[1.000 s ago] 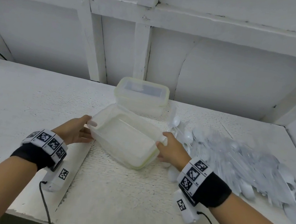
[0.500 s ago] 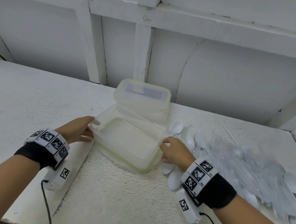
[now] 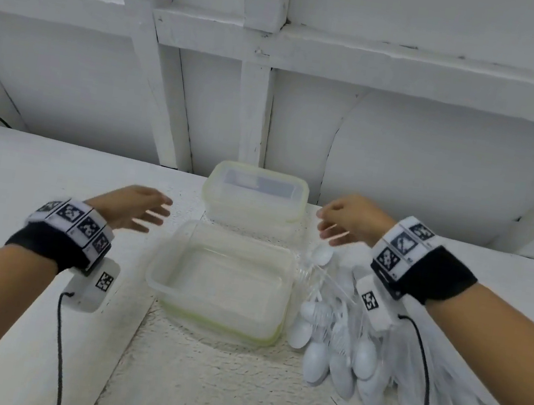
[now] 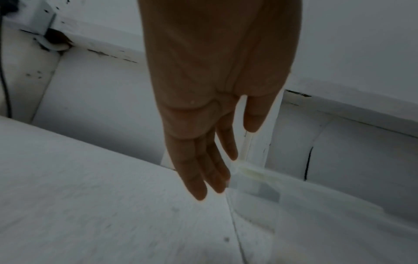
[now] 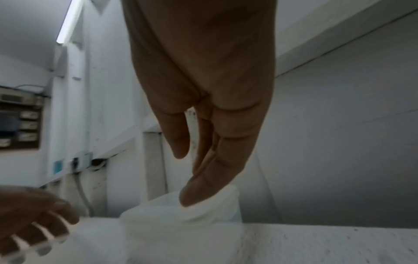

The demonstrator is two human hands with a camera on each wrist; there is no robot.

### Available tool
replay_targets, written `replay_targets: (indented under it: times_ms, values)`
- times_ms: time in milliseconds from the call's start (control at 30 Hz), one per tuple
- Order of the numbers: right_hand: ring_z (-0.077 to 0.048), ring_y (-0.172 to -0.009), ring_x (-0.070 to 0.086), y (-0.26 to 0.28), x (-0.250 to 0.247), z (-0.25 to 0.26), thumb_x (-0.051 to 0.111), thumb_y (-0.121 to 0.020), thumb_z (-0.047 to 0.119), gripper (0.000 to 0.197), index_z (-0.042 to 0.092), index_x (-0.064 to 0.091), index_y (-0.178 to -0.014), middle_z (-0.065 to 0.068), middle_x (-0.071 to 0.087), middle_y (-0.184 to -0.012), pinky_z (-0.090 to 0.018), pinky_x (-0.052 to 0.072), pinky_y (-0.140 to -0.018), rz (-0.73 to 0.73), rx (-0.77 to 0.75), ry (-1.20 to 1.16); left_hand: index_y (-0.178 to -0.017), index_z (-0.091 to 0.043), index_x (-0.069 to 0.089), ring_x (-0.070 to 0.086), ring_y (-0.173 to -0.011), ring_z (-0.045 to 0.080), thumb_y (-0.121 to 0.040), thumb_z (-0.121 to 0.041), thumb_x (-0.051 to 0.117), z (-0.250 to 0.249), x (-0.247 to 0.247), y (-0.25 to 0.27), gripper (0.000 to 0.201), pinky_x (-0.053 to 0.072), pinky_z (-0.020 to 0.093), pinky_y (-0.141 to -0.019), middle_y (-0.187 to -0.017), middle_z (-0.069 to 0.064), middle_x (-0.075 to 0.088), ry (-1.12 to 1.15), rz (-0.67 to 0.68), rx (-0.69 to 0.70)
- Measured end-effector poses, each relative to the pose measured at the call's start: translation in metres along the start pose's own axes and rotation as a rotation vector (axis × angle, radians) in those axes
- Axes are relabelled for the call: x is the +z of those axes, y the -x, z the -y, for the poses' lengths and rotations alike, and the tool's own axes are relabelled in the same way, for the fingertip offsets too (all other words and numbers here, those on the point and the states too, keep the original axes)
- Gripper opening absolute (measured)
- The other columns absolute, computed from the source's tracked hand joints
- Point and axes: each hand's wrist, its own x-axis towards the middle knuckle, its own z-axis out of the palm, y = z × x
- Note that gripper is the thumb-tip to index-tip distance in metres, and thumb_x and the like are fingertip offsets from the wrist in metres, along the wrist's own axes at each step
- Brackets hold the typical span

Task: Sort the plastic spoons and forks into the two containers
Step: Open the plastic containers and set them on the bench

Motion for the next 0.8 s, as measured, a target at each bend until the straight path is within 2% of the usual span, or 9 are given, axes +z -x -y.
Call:
replay_targets:
  times_ms: [133, 233, 367, 433, 500, 567, 600, 700, 800]
  values:
    - [-0.021, -0.080, 0.057, -0.048, -0.011, 0.020, 0.055, -0.092, 0.008, 0.028, -0.007, 0.055, -0.115, -0.012, 0.057, -0.091, -0.035, 0.053, -0.076, -0.067, 0.040, -0.141, -0.120, -0.003, 0.055, 0.050, -0.100, 0.022, -0.099, -0.018, 0.044, -0.046, 0.009, -0.043, 0.027, 0.041, 0.037, -0.088, -0.111, 0.010, 0.055, -0.035, -0.099, 0.057]
    - [-0.024, -0.085, 0.056, -0.080, -0.003, 0.016, 0.057, -0.091, 0.012, 0.022, -0.002, 0.055, -0.108, -0.016, 0.054, -0.104, -0.040, 0.051, -0.084, -0.035, 0.143, -0.141, -0.117, -0.001, 0.052, 0.048, -0.099, 0.022, -0.098, -0.009, 0.044, -0.065, 0.019, -0.074, 0.023, 0.042, 0.040, -0.093, -0.108, 0.012, 0.051, -0.047, -0.121, 0.025]
    - [-0.025, -0.072, 0.058, -0.110, 0.009, -0.002, 0.057, -0.092, 0.011, 0.019, 0.001, 0.048, -0.107, -0.017, 0.055, -0.090, -0.043, 0.054, -0.073, 0.101, 0.241, -0.310, -0.105, -0.001, 0.050, 0.053, -0.086, 0.026, -0.098, -0.010, 0.045, -0.072, 0.033, -0.101, 0.012, 0.045, 0.040, -0.090, -0.101, 0.015, 0.053, -0.015, -0.106, -0.055]
    - [-0.023, -0.072, 0.060, -0.119, 0.012, -0.007, 0.054, -0.093, 0.006, 0.006, 0.000, 0.052, -0.093, -0.015, 0.058, -0.084, -0.037, 0.057, -0.061, 0.133, 0.260, -0.383, -0.105, 0.002, 0.052, 0.057, -0.075, 0.024, -0.098, -0.010, 0.045, -0.070, 0.037, -0.108, 0.016, 0.050, 0.040, -0.082, -0.091, 0.015, 0.059, 0.020, -0.056, -0.075]
    - [-0.021, -0.072, 0.060, -0.125, 0.011, -0.011, 0.056, -0.091, 0.002, 0.006, -0.001, 0.053, -0.087, -0.014, 0.059, -0.082, -0.033, 0.056, -0.053, 0.157, 0.258, -0.447, -0.105, 0.003, 0.054, 0.060, -0.073, 0.024, -0.097, -0.010, 0.047, -0.067, 0.037, -0.114, 0.017, 0.056, 0.038, -0.068, -0.087, 0.013, 0.061, 0.046, -0.035, -0.083]
    - [-0.020, -0.075, 0.060, -0.127, 0.009, -0.015, 0.058, -0.089, 0.002, 0.007, -0.004, 0.054, -0.091, -0.015, 0.060, -0.084, -0.030, 0.058, -0.052, 0.192, 0.259, -0.510, -0.106, 0.002, 0.055, 0.061, -0.073, 0.022, -0.096, -0.008, 0.049, -0.065, 0.035, -0.117, 0.015, 0.057, 0.035, -0.058, -0.086, 0.011, 0.062, 0.075, -0.019, -0.082]
    - [-0.021, -0.077, 0.060, -0.128, 0.008, -0.018, 0.059, -0.088, 0.002, 0.010, -0.004, 0.054, -0.094, -0.015, 0.060, -0.085, -0.029, 0.057, -0.050, 0.205, 0.267, -0.545, -0.106, 0.002, 0.056, 0.061, -0.074, 0.022, -0.096, -0.007, 0.049, -0.064, 0.034, -0.119, 0.015, 0.058, 0.034, -0.059, -0.086, 0.011, 0.062, 0.094, -0.007, -0.078]
    - [-0.021, -0.079, 0.060, -0.131, 0.008, -0.022, 0.060, -0.086, 0.002, 0.011, -0.003, 0.055, -0.095, -0.015, 0.060, -0.088, -0.028, 0.056, -0.048, 0.201, 0.285, -0.627, -0.105, 0.004, 0.057, 0.062, -0.073, 0.020, -0.095, -0.005, 0.050, -0.059, 0.031, -0.124, 0.016, 0.054, 0.037, -0.074, -0.086, 0.011, 0.063, 0.151, 0.020, -0.073]
    - [-0.019, -0.078, 0.060, -0.132, 0.008, -0.016, 0.062, -0.085, 0.002, 0.008, -0.001, 0.056, -0.088, -0.013, 0.062, -0.087, -0.027, 0.057, -0.055, 0.144, 0.257, -0.549, -0.104, 0.008, 0.057, 0.068, -0.059, 0.016, -0.093, -0.002, 0.051, -0.057, 0.026, -0.128, 0.016, 0.059, 0.032, -0.062, -0.077, 0.012, 0.068, 0.185, 0.044, -0.083]
